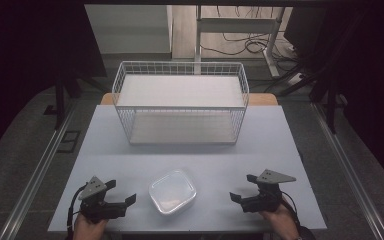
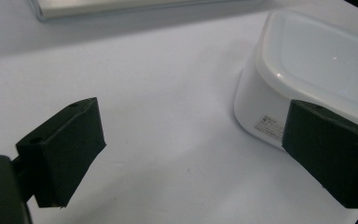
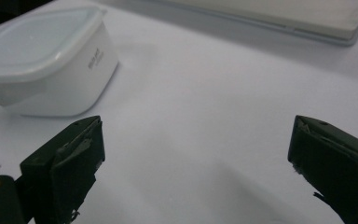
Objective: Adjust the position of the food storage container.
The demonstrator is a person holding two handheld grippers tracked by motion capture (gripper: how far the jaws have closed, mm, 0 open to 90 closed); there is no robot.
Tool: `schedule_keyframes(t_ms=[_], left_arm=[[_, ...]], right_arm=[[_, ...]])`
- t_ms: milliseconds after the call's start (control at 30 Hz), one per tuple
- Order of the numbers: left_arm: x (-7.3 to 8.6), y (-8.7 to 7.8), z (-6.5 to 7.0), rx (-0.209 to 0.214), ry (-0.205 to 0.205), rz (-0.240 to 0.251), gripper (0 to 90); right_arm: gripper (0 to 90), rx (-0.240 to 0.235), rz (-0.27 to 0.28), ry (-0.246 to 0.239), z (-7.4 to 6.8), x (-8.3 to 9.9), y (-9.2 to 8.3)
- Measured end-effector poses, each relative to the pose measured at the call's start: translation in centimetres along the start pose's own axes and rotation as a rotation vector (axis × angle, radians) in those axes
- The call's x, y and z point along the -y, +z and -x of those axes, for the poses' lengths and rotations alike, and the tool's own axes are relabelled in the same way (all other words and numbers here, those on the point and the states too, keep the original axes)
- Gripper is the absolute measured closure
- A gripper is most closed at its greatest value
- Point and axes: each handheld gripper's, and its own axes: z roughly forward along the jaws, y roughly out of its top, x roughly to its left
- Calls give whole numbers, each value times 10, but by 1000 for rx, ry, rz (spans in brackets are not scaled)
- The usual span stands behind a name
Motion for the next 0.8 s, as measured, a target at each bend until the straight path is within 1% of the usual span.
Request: schedule_keyframes(t_ms=[33,67,100,167,200,233,300,333,400,433,467,533,567,600,700,767,800], left_arm=[[0,0,0,4,3,-1,50],[1,0,-1,4,3,-5,49],[1,0,-1,4,3,-5,47],[2,1,-2,-5,16,-15,45],[2,2,-2,-9,19,-16,44],[2,2,-1,-11,39,-20,43],[1,3,1,-20,57,-31,41],[1,3,1,-20,57,-31,41],[1,5,5,-40,89,-52,34],[1,6,6,-48,95,-59,34],[1,7,7,-57,96,-64,37],[0,7,7,-57,93,-67,39],[1,6,6,-33,78,-62,39],[1,5,5,-19,71,-58,37],[0,5,6,-15,62,-66,48],[0,5,7,-12,59,-71,70],[-1,5,9,2,44,-78,88]], right_arm=[[34,3,14,1,1,-1,-1],[33,12,15,-6,2,-1,-2],[33,12,15,-6,2,-1,-2],[26,39,6,-23,3,-1,-2],[22,47,0,-24,4,-1,-1],[19,49,-10,-23,4,-1,-1],[12,56,-20,-26,3,-1,-1],[12,56,-20,-26,3,-1,-1],[0,47,-27,-34,1,-1,0],[0,41,-34,-41,0,-1,0],[0,38,-36,-43,-1,-1,1],[0,38,-37,-54,-3,-1,2],[0,34,-37,-63,-4,-2,2],[0,33,-40,-70,-5,-2,2],[0,38,-45,-101,-8,-4,3],[0,43,-51,-109,-9,-4,3],[0,47,-62,-114,-10,-5,4]])
